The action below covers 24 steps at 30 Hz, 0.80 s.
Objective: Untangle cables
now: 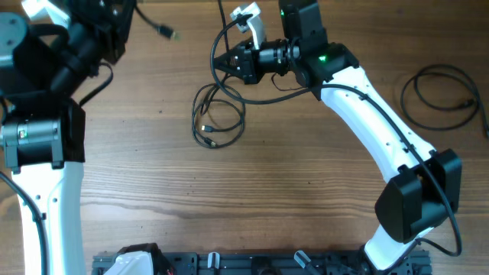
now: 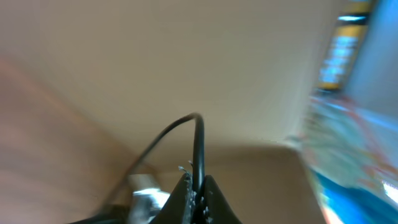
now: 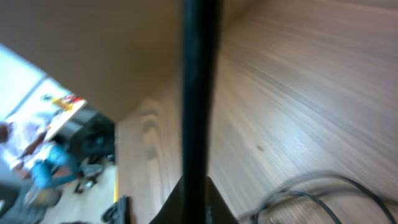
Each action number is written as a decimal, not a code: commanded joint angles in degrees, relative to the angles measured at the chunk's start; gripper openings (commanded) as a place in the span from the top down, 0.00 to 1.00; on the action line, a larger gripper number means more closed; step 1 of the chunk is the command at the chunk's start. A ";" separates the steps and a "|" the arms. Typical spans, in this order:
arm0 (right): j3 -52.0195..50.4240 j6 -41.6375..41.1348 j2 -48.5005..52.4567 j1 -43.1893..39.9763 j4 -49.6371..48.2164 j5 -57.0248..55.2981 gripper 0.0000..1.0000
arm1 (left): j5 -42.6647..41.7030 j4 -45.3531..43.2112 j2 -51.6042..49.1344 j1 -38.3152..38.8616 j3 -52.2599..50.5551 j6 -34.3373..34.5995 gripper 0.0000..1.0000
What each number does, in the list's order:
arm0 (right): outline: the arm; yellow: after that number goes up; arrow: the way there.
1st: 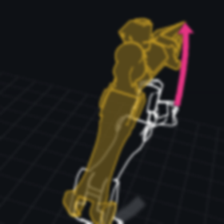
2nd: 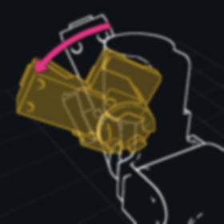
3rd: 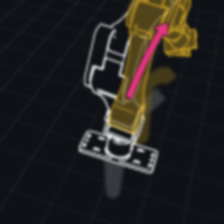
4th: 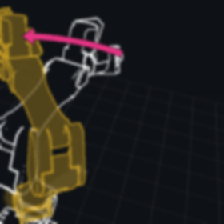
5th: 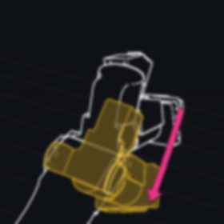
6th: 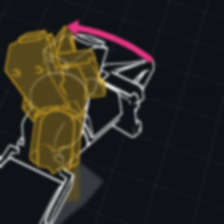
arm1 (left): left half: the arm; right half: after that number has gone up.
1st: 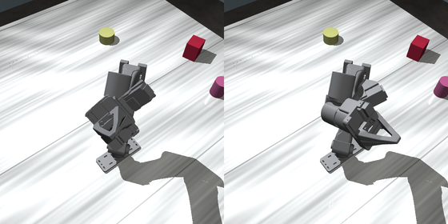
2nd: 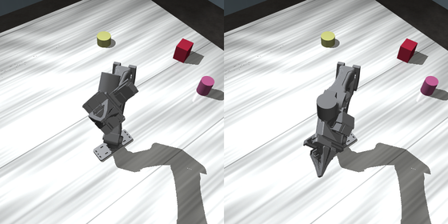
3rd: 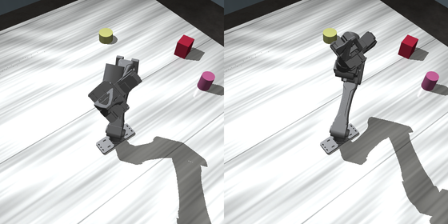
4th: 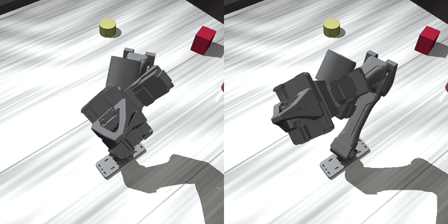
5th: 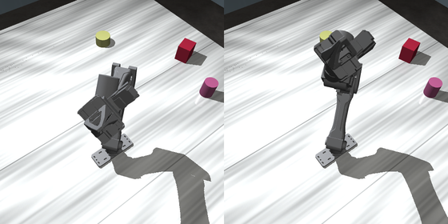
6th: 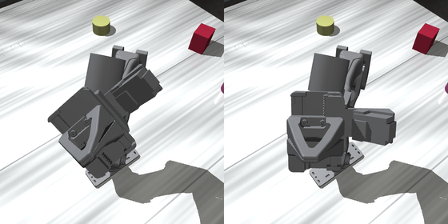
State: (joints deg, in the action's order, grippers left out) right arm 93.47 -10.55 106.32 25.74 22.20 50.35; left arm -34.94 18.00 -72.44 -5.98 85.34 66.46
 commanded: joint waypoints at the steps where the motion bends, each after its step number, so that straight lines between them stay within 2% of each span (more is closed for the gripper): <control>1: 0.09 -4.72 -2.08 -0.20 5.03 -14.64 0.96 | 12.11 9.29 -0.72 -0.24 0.17 -11.34 0.89; 5: 2.99 -4.92 -5.38 -0.20 15.26 -23.56 0.96 | 14.45 18.67 -4.48 -0.24 0.17 -18.56 0.82; 7: 5.40 -4.94 -6.19 -0.20 20.59 -24.74 0.95 | 14.43 21.97 -6.97 -0.17 0.17 -20.37 0.76; 11: 10.23 -6.95 -6.25 -0.22 29.55 -25.42 0.96 | 14.43 27.41 -12.09 1.05 0.17 -26.62 0.74; 17: 11.47 -9.92 -6.25 -0.24 31.69 -26.36 0.96 | 14.43 31.58 -19.37 5.42 0.15 -36.41 0.66; 19: 12.04 -9.97 -6.27 -0.24 32.02 -25.90 0.96 | 14.47 32.57 -21.86 7.08 0.11 -37.77 0.64; 24: 15.87 -9.94 -6.25 -0.31 33.70 -25.11 0.96 | 14.47 33.51 -29.29 11.21 0.04 -37.77 0.69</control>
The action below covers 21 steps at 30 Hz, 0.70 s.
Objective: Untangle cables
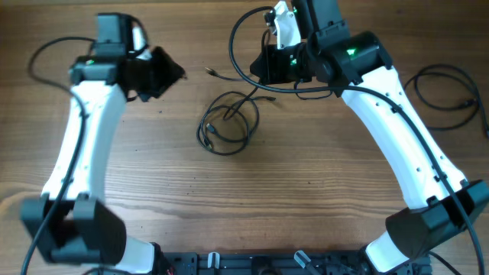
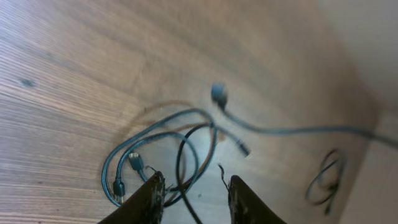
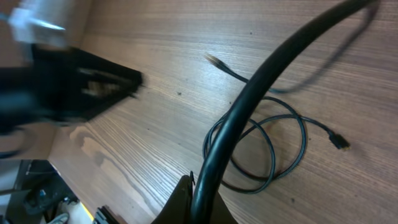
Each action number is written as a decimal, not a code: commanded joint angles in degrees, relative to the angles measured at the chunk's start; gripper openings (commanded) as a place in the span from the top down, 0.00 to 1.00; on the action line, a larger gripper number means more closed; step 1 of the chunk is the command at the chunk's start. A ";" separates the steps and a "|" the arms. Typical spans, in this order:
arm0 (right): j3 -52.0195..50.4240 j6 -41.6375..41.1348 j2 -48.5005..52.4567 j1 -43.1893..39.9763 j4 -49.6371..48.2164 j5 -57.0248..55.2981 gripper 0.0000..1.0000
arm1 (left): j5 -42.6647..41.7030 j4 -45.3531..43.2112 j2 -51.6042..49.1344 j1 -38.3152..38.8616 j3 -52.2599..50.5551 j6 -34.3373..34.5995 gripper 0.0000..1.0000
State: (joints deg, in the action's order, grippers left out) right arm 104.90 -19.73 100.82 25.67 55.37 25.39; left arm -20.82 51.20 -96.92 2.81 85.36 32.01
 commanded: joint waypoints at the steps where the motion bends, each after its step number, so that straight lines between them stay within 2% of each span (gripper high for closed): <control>1: 5.60 -0.66 -0.74 -0.26 1.16 -0.15 0.96 | 0.37 0.28 -6.38 3.13 0.02 -3.48 0.71; 6: 7.19 -1.31 -0.74 -1.77 2.03 -0.04 0.96 | 0.33 -0.13 -12.44 4.79 0.02 -5.29 0.74; 12: 7.19 -1.01 -0.74 -3.69 2.47 3.39 0.96 | 0.31 -2.89 -19.28 4.98 0.02 -5.95 0.86; 16: 7.19 -0.76 -0.74 -3.69 2.67 3.37 0.96 | -2.54 -4.09 -20.83 5.35 0.02 -9.11 0.86; 18: 7.19 -0.74 -0.74 -3.69 2.84 3.37 0.96 | -6.51 -4.48 -20.85 5.33 0.02 -14.29 0.80; 21: 7.19 -0.35 -0.74 -3.69 2.86 3.39 0.96 | -10.23 -4.15 -20.85 5.29 0.04 -22.16 0.61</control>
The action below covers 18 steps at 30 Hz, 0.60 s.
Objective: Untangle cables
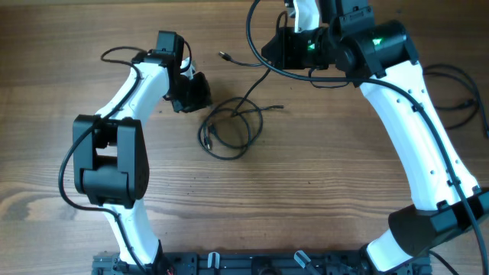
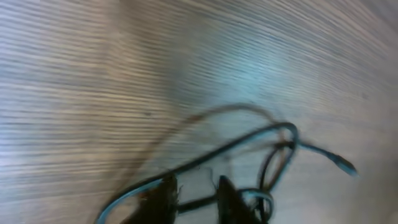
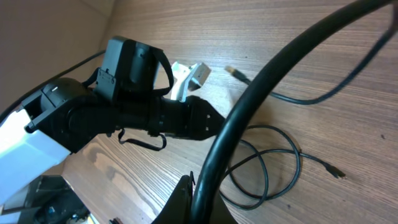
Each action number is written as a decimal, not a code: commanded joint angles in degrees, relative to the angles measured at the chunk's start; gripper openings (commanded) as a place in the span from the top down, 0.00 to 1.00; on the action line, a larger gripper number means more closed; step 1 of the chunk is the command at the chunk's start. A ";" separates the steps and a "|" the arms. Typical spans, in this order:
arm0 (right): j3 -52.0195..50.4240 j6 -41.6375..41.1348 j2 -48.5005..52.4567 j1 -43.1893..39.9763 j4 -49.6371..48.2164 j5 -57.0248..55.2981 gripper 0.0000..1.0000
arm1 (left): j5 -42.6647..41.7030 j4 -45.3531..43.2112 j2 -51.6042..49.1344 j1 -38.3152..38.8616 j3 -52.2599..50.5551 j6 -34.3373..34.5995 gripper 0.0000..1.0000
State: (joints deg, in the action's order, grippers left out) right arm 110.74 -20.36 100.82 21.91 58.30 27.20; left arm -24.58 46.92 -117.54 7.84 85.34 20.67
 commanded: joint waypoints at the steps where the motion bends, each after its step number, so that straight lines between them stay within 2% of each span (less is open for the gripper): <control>1: 1.36 0.33 -0.74 0.07 -0.07 1.55 0.96 | -6.34 0.35 -0.24 0.26 0.04 -12.28 0.50; 3: 1.36 0.50 -0.74 0.09 0.02 1.55 0.96 | -6.36 0.42 -0.24 0.26 0.04 -14.58 0.36; 4: 1.36 0.70 -0.74 0.09 0.11 1.57 0.96 | -6.23 0.39 -0.24 0.26 0.04 -15.91 0.32; 6: 1.36 0.74 -0.74 0.09 0.28 1.55 0.96 | -5.95 0.17 -0.50 0.28 0.04 -18.16 0.32; 10: 1.36 1.11 -0.74 0.09 0.44 2.12 0.96 | -4.42 -0.35 -2.21 0.31 0.04 -18.93 0.38; 15: 1.36 3.04 -0.74 0.09 -0.20 7.19 0.96 | -4.31 -0.81 -4.48 0.33 0.04 -18.91 0.51; 18: 1.40 3.72 -0.76 0.07 -0.90 10.32 0.96 | -4.31 -0.85 -4.96 0.33 0.04 -18.88 0.55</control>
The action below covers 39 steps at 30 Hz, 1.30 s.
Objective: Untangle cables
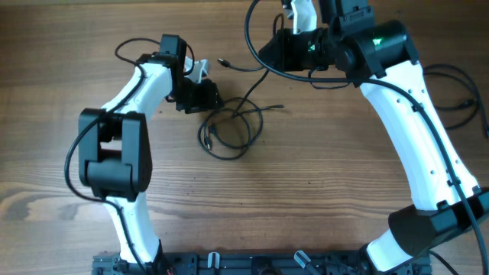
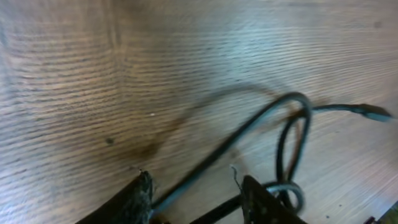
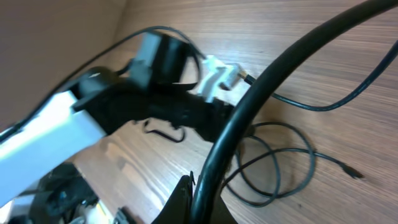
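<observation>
A tangle of thin black cables (image 1: 231, 128) lies on the wooden table, with one plug end (image 1: 224, 61) stretched up and left. My left gripper (image 1: 208, 98) is at the tangle's upper left edge. In the left wrist view the left gripper (image 2: 194, 190) is open, and a cable strand (image 2: 249, 134) runs between its fingers (image 2: 138, 196). My right gripper (image 1: 265, 55) is raised above the tangle's upper right, shut on a thick black cable (image 1: 247, 34) that loops upward. In the right wrist view this thick cable (image 3: 292, 62) rises from the shut right gripper (image 3: 202, 202), over the tangle (image 3: 273, 171).
Another coiled black cable (image 1: 451, 95) lies at the table's right edge. A black rail (image 1: 252, 263) runs along the front edge. My left arm (image 3: 124, 109) crosses the right wrist view, close to the left of the tangle.
My left gripper has shifted a little to the right, onto the tangle's edge, and a strand now lies between its open fingers. The right gripper holds the thick cable in about the same place.
At first my left gripper was at the far left, shut on a cable, and the right held the thick cable near the tangle. Then the left was open nearer the tangle and the right higher. The left then reached the tangle's left edge, and now straddles a strand.
</observation>
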Each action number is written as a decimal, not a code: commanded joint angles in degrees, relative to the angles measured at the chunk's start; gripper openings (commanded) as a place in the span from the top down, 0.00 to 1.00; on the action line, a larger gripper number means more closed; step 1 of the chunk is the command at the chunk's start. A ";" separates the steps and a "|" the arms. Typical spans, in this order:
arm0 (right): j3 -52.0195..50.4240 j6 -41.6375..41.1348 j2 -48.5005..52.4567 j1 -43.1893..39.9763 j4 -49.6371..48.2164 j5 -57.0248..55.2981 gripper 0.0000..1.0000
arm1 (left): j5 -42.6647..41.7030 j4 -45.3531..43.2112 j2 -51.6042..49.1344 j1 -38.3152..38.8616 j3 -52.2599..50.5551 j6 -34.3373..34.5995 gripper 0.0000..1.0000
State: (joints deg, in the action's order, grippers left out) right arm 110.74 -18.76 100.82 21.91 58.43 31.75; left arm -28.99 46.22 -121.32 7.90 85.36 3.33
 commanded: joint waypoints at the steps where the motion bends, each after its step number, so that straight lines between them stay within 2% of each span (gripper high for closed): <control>1: 1.40 2.12 -0.76 0.07 -1.38 6.54 0.96 | 0.11 -0.15 -1.20 0.26 0.02 -1.55 0.56; 8: 1.42 2.10 -0.76 -0.04 -2.80 9.44 0.96 | 2.29 -0.63 -1.42 0.39 -0.15 -1.57 0.54; 14: 1.46 2.08 -2.58 -1.36 -6.21 18.21 0.96 | 7.58 -3.50 -1.42 0.52 -2.10 2.36 0.63; 19: 1.44 -0.33 -5.33 -4.81 -9.81 25.40 0.96 | 10.03 -4.61 -1.42 0.52 -3.06 5.14 0.66; 23: 1.44 -5.77 -6.95 -8.76 -15.74 33.77 0.96 | 10.05 -4.76 -1.42 0.52 -3.08 5.29 0.66; 27: 1.44 -17.14 -6.91 -12.55 -25.77 43.74 0.96 | 10.05 -4.72 -1.42 0.52 -3.08 5.29 0.66; 29: 1.42 -22.56 -6.88 -13.86 -29.83 45.27 0.96 | 10.05 -4.72 -1.42 0.52 -3.08 5.29 0.66; 33: 1.38 -28.61 -6.69 -15.37 -32.59 43.06 0.96 | 10.05 -4.90 -1.42 0.52 -3.08 5.29 0.67; 39: -1.20 -21.64 -6.51 -14.14 -18.58 19.34 0.96 | 10.05 -4.87 -1.42 0.52 -3.08 5.29 0.69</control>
State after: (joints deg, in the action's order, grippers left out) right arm 111.09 -42.85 94.80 6.74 35.20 66.46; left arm -21.71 41.50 -122.04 8.21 83.72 8.27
